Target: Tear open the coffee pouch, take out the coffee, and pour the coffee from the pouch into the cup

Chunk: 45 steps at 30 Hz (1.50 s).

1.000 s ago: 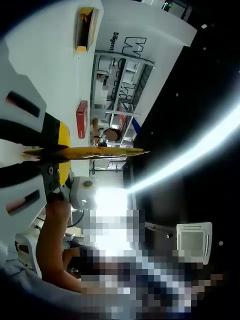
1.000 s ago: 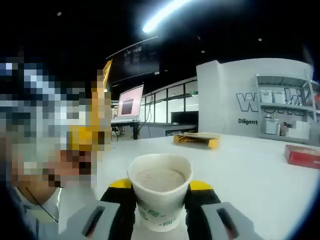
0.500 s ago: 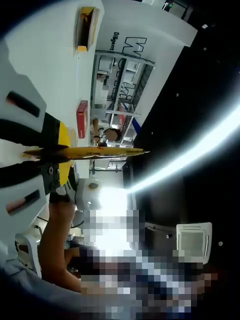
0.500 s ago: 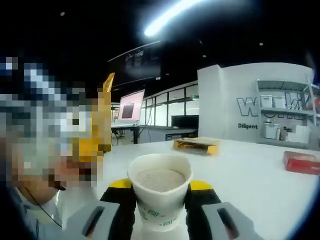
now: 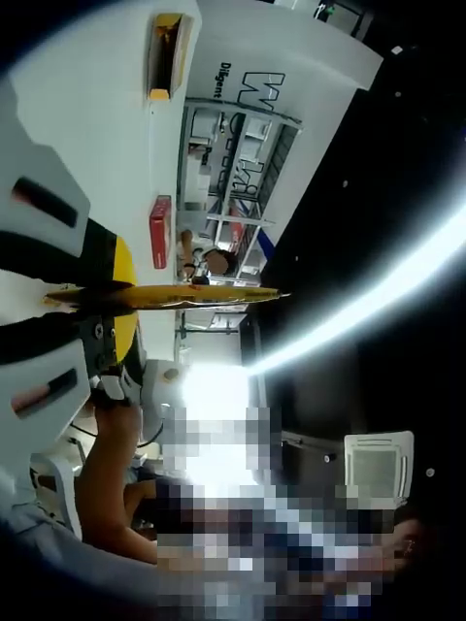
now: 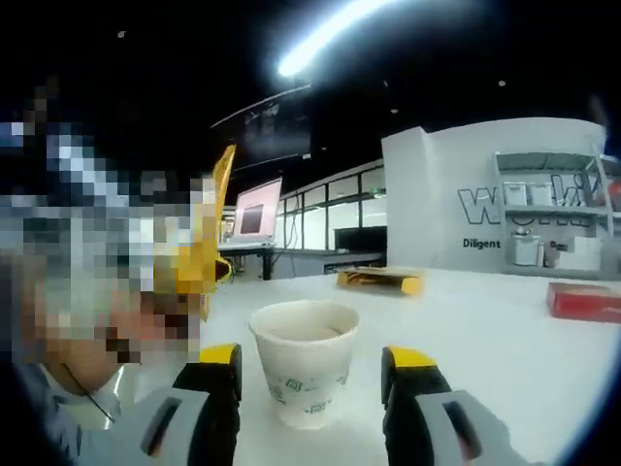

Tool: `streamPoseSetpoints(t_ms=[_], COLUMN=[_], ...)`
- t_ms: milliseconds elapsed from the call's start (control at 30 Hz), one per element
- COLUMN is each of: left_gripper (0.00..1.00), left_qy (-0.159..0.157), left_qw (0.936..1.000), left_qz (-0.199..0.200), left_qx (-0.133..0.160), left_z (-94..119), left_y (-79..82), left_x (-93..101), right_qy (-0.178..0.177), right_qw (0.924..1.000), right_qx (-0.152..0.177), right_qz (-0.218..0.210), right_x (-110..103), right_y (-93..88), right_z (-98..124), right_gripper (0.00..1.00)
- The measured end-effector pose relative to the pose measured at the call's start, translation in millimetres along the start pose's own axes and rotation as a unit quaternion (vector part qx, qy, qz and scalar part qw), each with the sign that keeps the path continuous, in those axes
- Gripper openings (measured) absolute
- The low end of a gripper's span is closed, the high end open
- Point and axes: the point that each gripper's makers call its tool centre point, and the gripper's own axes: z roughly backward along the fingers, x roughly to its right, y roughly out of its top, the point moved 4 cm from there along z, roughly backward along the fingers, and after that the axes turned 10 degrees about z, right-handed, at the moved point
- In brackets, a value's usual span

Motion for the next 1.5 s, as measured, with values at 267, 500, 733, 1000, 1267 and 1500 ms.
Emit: streamPoseSetpoints(t_ms=[267, 500, 733, 1000, 1267, 1500], left_gripper=[0.10, 0.10, 0.10, 0.10, 0.10, 0.10], left_qy=[-0.003, -0.029, -0.036, -0.077, -0.150, -0.172], left_qw=[1.0000, 0.9993, 0.9986, 0.9955, 0.9859, 0.9809], left_qz=[0.005, 0.006, 0.027, 0.049, 0.071, 0.090], left_qx=[0.002, 0.023, 0.025, 0.028, 0.022, 0.015], left_z=[0, 2, -3, -24, -44, -46], left_y=[0.1, 7.1, 1.5, 4.2, -5.6, -6.5], left_x=[1.1, 15.2, 32.6, 65.9, 101.2, 104.8], right_qy=[-0.021, -0.020, 0.022, 0.102, 0.177, 0.212], right_qw=[0.9996, 0.9984, 0.9986, 0.9861, 0.9725, 0.9647], right_qx=[0.012, 0.049, 0.049, 0.123, 0.135, 0.127], right_qz=[-0.012, -0.018, 0.000, -0.044, -0.067, -0.091], right_x=[3, -3, -12, -30, -55, -65], right_y=[2.1, 25.0, 56.1, 116.6, 135.8, 126.1], right_z=[19, 41, 64, 75, 66, 68], right_gripper=[0.58, 0.57, 0.51, 0.47, 0.35, 0.26])
